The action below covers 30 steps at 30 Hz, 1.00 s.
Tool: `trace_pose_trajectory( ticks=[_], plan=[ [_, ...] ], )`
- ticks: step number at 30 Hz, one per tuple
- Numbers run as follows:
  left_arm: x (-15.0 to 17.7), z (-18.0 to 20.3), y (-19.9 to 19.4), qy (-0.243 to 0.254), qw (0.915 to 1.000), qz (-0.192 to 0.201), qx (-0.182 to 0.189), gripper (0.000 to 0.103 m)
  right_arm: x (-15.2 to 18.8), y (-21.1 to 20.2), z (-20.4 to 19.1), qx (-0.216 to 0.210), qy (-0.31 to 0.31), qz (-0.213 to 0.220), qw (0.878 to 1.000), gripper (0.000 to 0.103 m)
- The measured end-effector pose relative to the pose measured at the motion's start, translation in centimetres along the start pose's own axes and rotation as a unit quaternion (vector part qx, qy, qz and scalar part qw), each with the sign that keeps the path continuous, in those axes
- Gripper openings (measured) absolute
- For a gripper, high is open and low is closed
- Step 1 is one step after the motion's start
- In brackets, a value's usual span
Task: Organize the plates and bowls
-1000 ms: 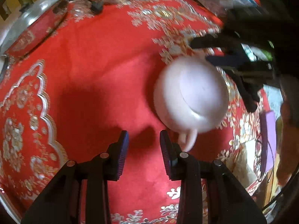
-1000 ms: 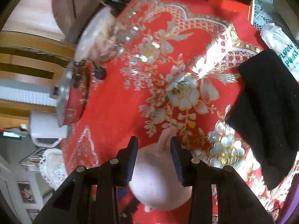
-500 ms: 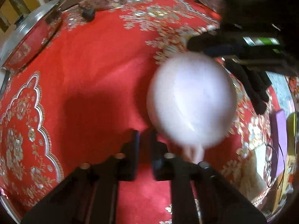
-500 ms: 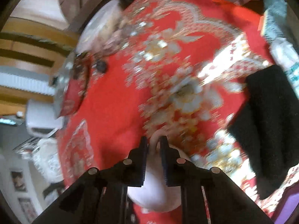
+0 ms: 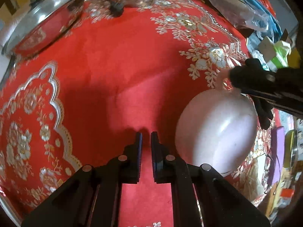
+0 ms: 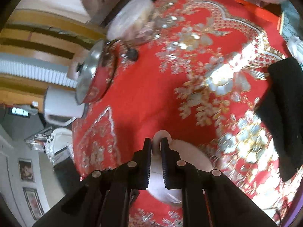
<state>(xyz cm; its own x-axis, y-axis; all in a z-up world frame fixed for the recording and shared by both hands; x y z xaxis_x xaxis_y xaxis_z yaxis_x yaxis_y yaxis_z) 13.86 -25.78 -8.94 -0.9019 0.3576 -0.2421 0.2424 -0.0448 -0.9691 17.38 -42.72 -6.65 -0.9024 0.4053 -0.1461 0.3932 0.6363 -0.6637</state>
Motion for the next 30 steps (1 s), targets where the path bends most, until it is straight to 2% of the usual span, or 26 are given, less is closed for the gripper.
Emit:
trace_pose_trajectory(
  ticks=[6,12,15,18,20,23,24,25,28,29,30],
  plan=[
    [1.9,-4.2,-0.3,-0.026,0.9995,-0.006,-0.017,0.007,3.2,-1.3,-3.5,-0.019,-0.04,-0.012,0.999,0.011],
    [3.8,-5.5,-1.0,-0.027,0.9995,-0.007,-0.011,0.007,9.6,-1.8,-7.0,-0.033,-0.077,-0.051,0.995,0.014],
    [5.4,-6.5,-1.6,-0.028,0.9995,-0.005,-0.016,0.007,13.0,-0.1,-8.4,-0.03,-0.098,-0.076,0.992,0.017],
    [6.7,-7.9,-1.5,-0.034,0.9991,-0.012,-0.025,0.007,14.9,1.8,-8.8,-0.041,-0.097,-0.098,0.99,0.014],
    [7.2,-9.1,-1.3,-0.043,0.9984,-0.016,-0.034,0.007,16.0,3.6,-8.8,-0.032,-0.104,-0.111,0.988,0.013],
    [8.7,-11.6,-1.4,-0.067,0.9965,-0.024,-0.044,0.007,17.1,6.2,-8.4,-0.027,-0.101,-0.132,0.986,0.016],
    [9.2,-12.2,-1.5,-0.074,0.9958,-0.026,-0.047,0.009,17.3,6.9,-8.1,-0.013,-0.103,-0.131,0.986,0.023],
    [9.6,-12.9,-1.6,-0.081,0.9952,-0.027,-0.048,0.01,17.4,7.3,-7.8,-0.001,-0.101,-0.132,0.986,0.025],
    [10.9,-14.1,-2.3,-0.093,0.9946,-0.024,-0.038,0.016,17.2,7.3,-7.3,0.0,-0.089,-0.132,0.987,0.025],
    [11.0,-14.2,-2.6,-0.094,0.9948,-0.02,-0.034,0.024,17.2,6.8,-7.6,-0.001,-0.094,-0.126,0.988,0.026],
    [11.1,-14.0,-2.9,-0.091,0.9953,-0.016,-0.029,0.035,17.2,6.2,-7.5,-0.001,-0.099,-0.121,0.988,0.03]
  ],
)
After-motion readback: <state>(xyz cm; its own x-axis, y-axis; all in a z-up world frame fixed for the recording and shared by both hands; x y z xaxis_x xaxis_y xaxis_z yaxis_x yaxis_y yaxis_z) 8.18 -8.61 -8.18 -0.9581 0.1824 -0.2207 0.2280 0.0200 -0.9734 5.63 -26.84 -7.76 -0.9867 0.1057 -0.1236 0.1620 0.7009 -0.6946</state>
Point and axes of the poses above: each gripper's, at about its wrist camera, not at the fingertips, and y roughly the way its jaws point, z to its right, x to its underside, the point moved 4 cm from there along y, roughly the way its jaws point, and after that the axes turned 6 degrees about -x, right-handed, at the moved point
